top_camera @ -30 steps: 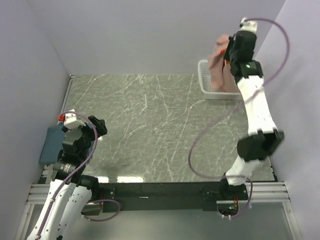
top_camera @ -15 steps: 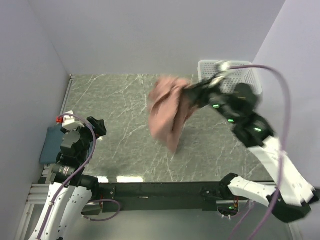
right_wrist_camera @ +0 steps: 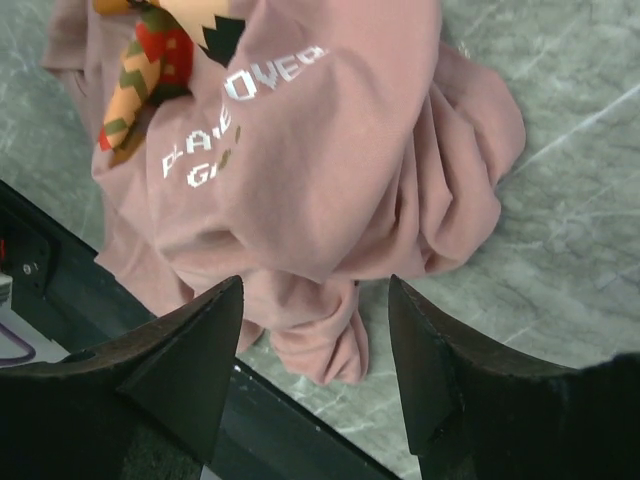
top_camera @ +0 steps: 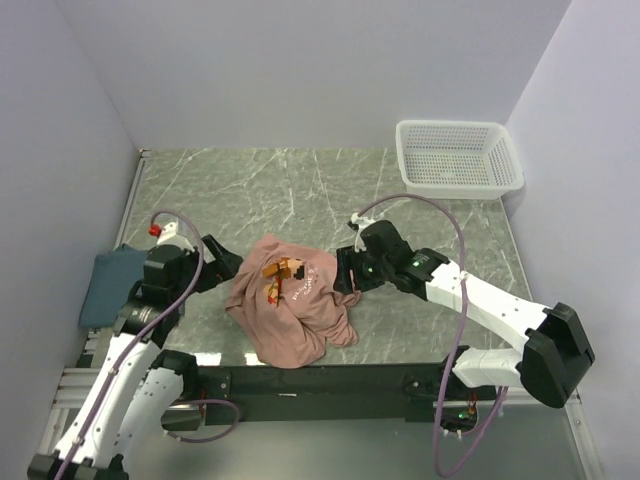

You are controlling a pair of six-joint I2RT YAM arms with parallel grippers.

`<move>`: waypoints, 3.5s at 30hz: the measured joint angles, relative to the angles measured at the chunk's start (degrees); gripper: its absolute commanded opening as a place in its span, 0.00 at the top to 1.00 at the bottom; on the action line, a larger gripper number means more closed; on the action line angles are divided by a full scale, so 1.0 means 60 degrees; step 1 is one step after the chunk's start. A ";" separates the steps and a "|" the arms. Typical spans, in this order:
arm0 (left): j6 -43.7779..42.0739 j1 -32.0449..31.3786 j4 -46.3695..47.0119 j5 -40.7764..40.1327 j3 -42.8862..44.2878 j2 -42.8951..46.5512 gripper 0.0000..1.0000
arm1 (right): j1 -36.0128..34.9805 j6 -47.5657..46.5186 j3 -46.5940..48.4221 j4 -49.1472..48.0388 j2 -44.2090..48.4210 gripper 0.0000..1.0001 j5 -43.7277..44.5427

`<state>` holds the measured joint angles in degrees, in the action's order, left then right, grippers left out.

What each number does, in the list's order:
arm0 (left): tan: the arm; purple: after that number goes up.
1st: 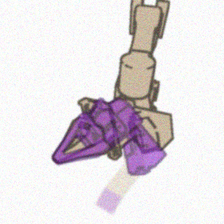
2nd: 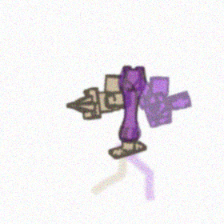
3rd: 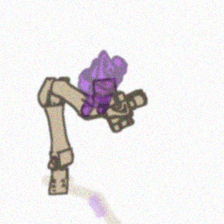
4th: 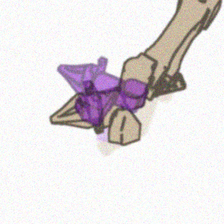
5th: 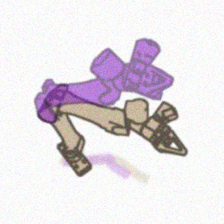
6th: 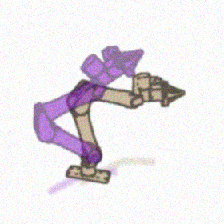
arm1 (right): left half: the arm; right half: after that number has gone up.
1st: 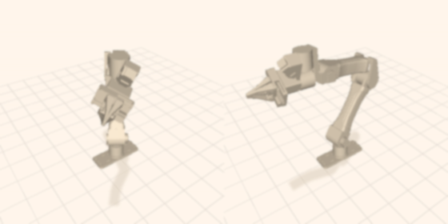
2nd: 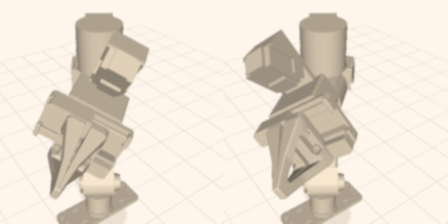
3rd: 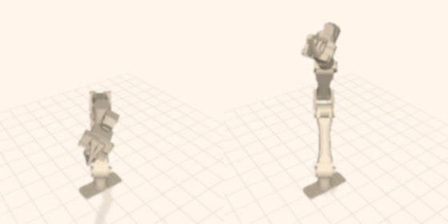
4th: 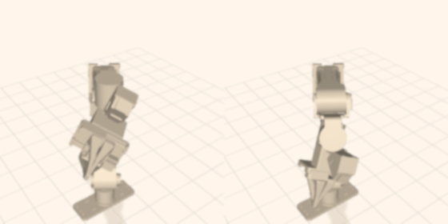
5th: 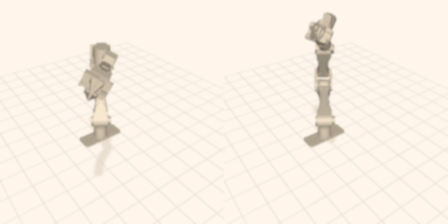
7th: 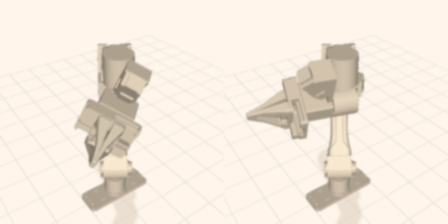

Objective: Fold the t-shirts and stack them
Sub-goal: Move the tshirt to the center of the board, then flatten the tshirt out

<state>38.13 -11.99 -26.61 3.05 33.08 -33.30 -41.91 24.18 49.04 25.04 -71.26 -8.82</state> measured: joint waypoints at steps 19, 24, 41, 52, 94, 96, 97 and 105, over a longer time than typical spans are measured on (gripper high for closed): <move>0.2783 -0.1774 0.1268 0.0047 -0.1253 -0.4707 0.27 | 0.1730 0.0310 -0.2087 -0.2127 -0.0430 0.29 -0.0845; 0.3311 -0.1829 0.1548 -0.0907 -0.1111 -0.5191 0.39 | 0.2652 0.0503 -0.2495 -0.2677 -0.0616 0.29 -0.2069; 0.2561 0.0127 0.0204 -0.2907 0.0903 -0.7042 0.54 | 0.3464 0.0273 -0.0973 -0.1428 -0.1337 0.98 -0.1814; 0.0237 0.0117 0.0284 -0.3563 0.5548 -1.0094 0.29 | 0.4091 -0.0266 0.2473 0.0816 0.1056 0.37 0.3060; 0.0146 -0.1144 -0.0382 -0.5741 0.0911 -0.2208 0.10 | -0.3151 -0.0277 0.1854 0.1869 -0.4725 1.00 0.3009; 0.0135 -0.1133 -0.0361 -0.5785 0.0765 -0.2138 0.11 | -0.3253 -0.0335 0.2412 0.2058 -0.5125 1.00 0.2823; 0.0117 -0.1115 -0.0321 -0.5807 0.0736 -0.2102 0.10 | -0.3289 -0.0390 0.2863 0.2149 -0.5475 1.00 0.2586; 0.0080 -0.0863 0.0113 -0.5832 0.0688 -0.1672 0.10 | -0.3242 -0.0408 0.9570 0.2065 -0.8695 0.50 0.0849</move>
<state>38.61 -17.17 -25.93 -31.94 37.21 -43.33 -61.36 21.74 106.45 37.43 -123.44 -3.73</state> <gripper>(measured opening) 0.897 0.374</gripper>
